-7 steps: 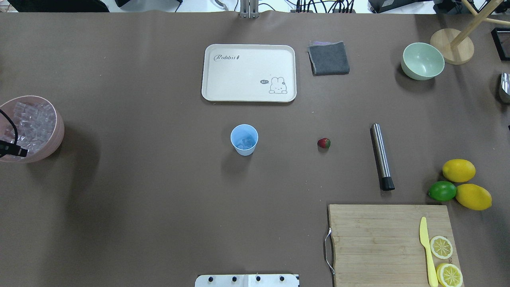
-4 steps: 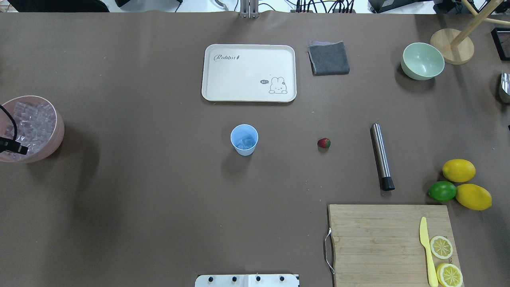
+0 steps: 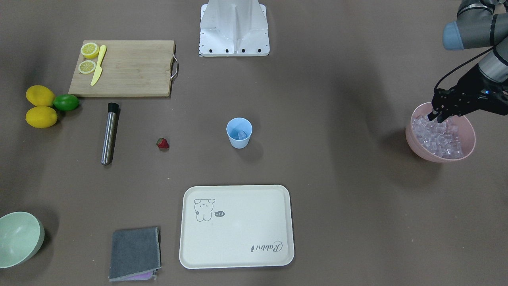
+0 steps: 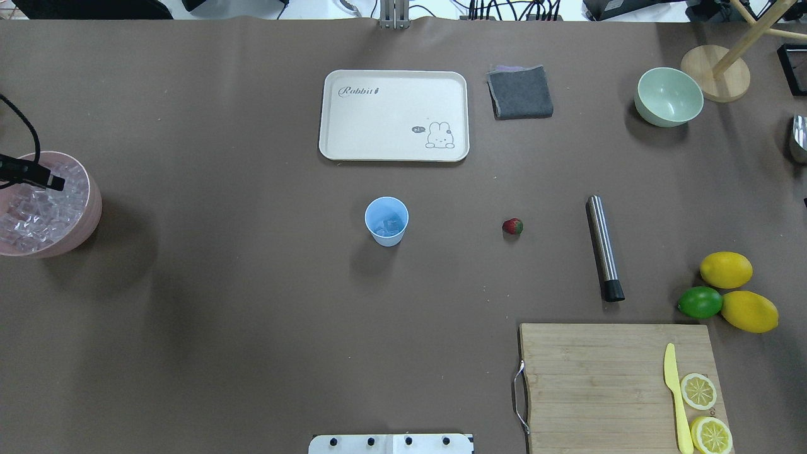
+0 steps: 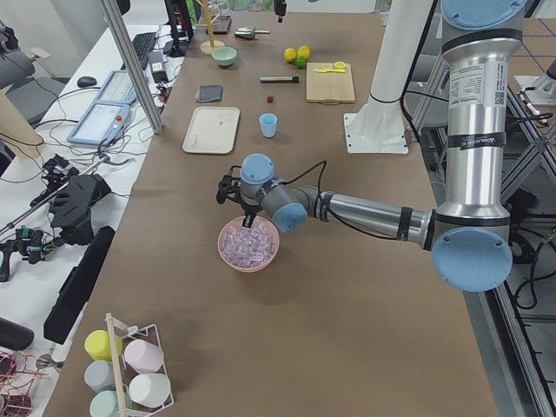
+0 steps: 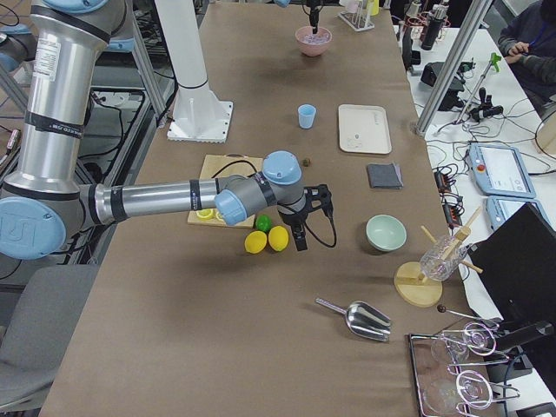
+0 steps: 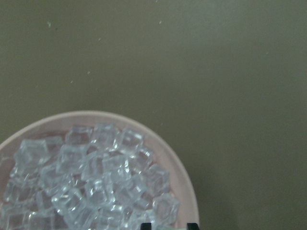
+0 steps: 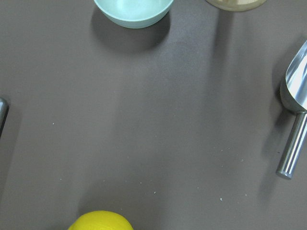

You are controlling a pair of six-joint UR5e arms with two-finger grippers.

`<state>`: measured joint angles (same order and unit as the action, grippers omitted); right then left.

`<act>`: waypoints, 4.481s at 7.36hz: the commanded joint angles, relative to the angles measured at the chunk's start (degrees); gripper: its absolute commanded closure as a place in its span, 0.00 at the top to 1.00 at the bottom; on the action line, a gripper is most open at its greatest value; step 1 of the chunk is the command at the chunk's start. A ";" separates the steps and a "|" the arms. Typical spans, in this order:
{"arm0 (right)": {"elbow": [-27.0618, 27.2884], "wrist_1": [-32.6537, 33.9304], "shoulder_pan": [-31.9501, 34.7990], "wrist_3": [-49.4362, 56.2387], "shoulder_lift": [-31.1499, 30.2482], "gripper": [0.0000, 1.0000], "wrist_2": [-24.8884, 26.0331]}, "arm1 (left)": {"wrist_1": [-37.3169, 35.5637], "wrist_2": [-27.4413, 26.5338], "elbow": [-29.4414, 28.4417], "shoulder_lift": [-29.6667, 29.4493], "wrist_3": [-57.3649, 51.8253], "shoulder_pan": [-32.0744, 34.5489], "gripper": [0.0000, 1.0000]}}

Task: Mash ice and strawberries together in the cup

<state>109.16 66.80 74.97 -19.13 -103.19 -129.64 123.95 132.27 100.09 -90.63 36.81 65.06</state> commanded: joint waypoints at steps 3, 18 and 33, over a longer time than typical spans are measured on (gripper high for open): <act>-0.09 0.00 0.00 -0.03 0.00 1.00 0.00 | -15.88 -11.65 0.54 -16.10 10.17 -8.94 0.00; -0.35 0.09 0.00 -0.12 -0.08 1.00 -0.08 | -28.59 -35.57 -4.56 -44.28 49.41 -36.22 0.98; 0.26 5.27 0.62 -0.12 0.62 1.00 1.40 | -46.78 -6.67 4.53 -0.43 -49.83 22.62 0.99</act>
<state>109.13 72.12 75.55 -19.27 -102.84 -129.03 77.28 125.43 108.48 -93.00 -3.20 81.75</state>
